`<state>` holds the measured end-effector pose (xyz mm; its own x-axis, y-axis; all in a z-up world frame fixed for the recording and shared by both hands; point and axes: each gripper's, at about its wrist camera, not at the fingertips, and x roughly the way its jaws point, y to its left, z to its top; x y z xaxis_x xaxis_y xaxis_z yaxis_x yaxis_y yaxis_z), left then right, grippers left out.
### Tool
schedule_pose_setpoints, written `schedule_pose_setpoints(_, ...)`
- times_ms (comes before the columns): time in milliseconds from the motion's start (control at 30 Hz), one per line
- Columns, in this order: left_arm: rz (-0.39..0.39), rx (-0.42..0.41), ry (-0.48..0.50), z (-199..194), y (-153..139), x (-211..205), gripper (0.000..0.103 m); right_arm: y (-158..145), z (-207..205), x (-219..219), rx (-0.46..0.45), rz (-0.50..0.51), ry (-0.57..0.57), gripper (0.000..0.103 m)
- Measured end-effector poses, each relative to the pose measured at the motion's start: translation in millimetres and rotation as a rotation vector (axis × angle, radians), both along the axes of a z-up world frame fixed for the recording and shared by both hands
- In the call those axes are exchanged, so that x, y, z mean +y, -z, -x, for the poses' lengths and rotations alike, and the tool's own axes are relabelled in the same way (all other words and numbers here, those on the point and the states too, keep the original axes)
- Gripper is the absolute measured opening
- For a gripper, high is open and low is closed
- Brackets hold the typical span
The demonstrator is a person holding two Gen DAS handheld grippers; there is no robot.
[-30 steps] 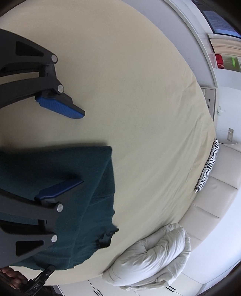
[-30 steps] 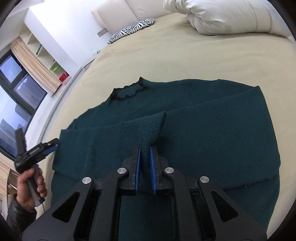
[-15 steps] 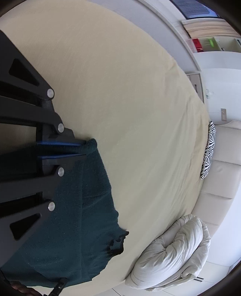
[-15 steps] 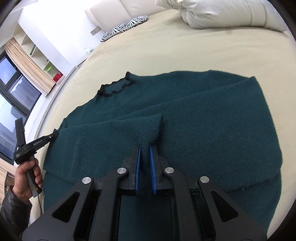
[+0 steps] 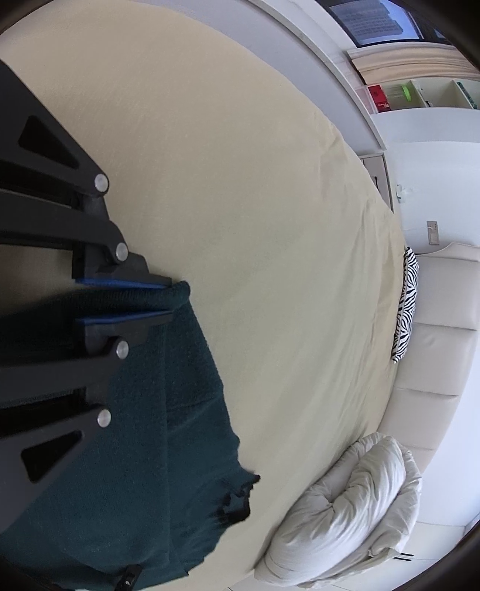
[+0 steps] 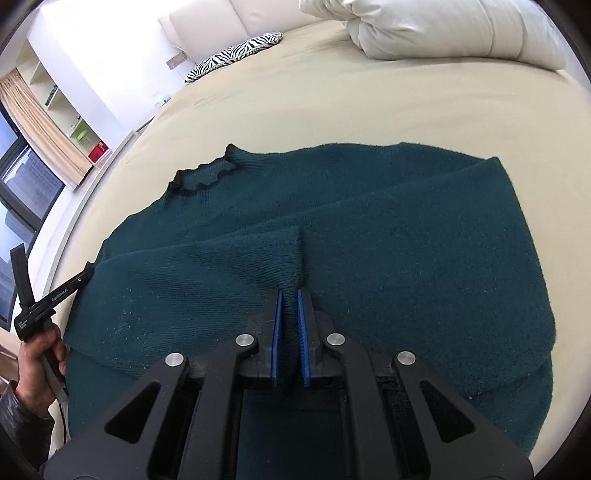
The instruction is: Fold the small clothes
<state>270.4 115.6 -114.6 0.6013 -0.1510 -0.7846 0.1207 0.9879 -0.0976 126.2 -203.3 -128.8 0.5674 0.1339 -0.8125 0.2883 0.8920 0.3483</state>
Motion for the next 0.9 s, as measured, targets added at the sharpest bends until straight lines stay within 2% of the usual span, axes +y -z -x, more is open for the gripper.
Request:
schedule_pose_setpoints(133, 0.022, -0.021, -0.024, 12, -19, 10, 0.038, -3, 3, -5, -0.017, -0.051, 0.016, 0.011)
schedule_pose_setpoints(233, 0.034, -0.043, -0.021, 35, -33, 19, 0.049, -13, 14, -5, -0.045, -0.061, 0.037, 0.011)
schedule_pose_setpoints(333, 0.024, -0.029, 0.023, 63, -35, 13, 0.049, -18, 27, 1, -0.068, -0.079, 0.039, 0.012)
schedule_pose_setpoints(467, -0.11, -0.017, 0.072, 86, -22, -9, 0.049, -24, 33, 18, -0.076, -0.055, 0.006, 0.012)
schedule_pose_setpoints(500, -0.122, -0.006, 0.074, 85, -18, -11, 0.049, -25, 32, 23, -0.074, -0.041, -0.009, 0.012)
schedule_pose_setpoints(600, -0.105, 0.014, 0.064, 82, -4, -7, 0.051, -19, 24, 32, -0.022, 0.0, -0.039, 0.012)
schedule_pose_setpoints(667, -0.104, 0.012, 0.067, 80, -1, -6, 0.052, -6, 19, 26, 0.009, -0.02, -0.037, 0.009)
schedule_pose_setpoints(767, -0.117, 0.002, 0.076, 82, -4, -8, 0.052, 0, 26, 11, -0.014, -0.112, -0.009, 0.009)
schedule_pose_setpoints(900, -0.087, 0.006, 0.053, 98, -13, 0, 0.052, -13, 47, 6, -0.028, -0.077, 0.054, 0.013)
